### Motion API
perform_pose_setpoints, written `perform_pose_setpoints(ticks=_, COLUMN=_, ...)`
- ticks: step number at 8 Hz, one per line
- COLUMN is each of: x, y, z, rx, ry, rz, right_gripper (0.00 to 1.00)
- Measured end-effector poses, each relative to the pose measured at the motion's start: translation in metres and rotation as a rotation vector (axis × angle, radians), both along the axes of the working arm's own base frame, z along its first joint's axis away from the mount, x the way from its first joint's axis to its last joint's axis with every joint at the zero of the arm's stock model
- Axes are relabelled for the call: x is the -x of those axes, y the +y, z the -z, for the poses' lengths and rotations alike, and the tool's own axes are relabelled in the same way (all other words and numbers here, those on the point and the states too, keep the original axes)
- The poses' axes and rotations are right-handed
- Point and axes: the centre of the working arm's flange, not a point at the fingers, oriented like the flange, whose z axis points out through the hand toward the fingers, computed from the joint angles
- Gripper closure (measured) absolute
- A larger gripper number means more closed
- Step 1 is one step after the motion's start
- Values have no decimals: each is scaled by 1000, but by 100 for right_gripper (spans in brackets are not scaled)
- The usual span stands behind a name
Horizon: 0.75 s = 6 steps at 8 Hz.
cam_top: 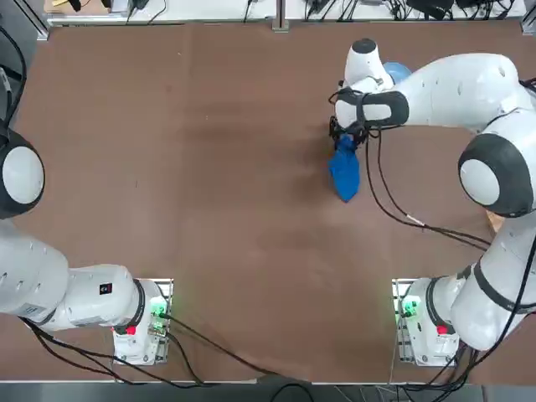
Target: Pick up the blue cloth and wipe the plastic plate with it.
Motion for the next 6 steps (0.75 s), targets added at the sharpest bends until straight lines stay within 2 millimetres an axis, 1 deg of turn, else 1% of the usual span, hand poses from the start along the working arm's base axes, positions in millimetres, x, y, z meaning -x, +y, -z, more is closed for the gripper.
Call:
perform_pose_setpoints(ticks=1, x=-19, y=-6, z=-16, rx=4, ry=-38, rz=-7, right_gripper=0)
perform_pose_setpoints(ticks=2, x=-42, y=-21, z=-33, rx=23, ry=-65, rz=-38, right_gripper=0)
perform_pose_setpoints(ticks=3, x=-69, y=-46, z=-52, rx=35, ry=-90, rz=-81, right_gripper=0)
perform_pose_setpoints(ticks=4, x=-95, y=-78, z=-71, rx=37, ry=-118, rz=-131, right_gripper=0)
perform_pose_setpoints(ticks=5, x=-118, y=-115, z=-88, rx=44, ry=-136, rz=-176, right_gripper=0)
perform_pose_setpoints(ticks=6, x=-133, y=-148, z=-100, rx=58, ry=-130, rz=-205, right_gripper=0)
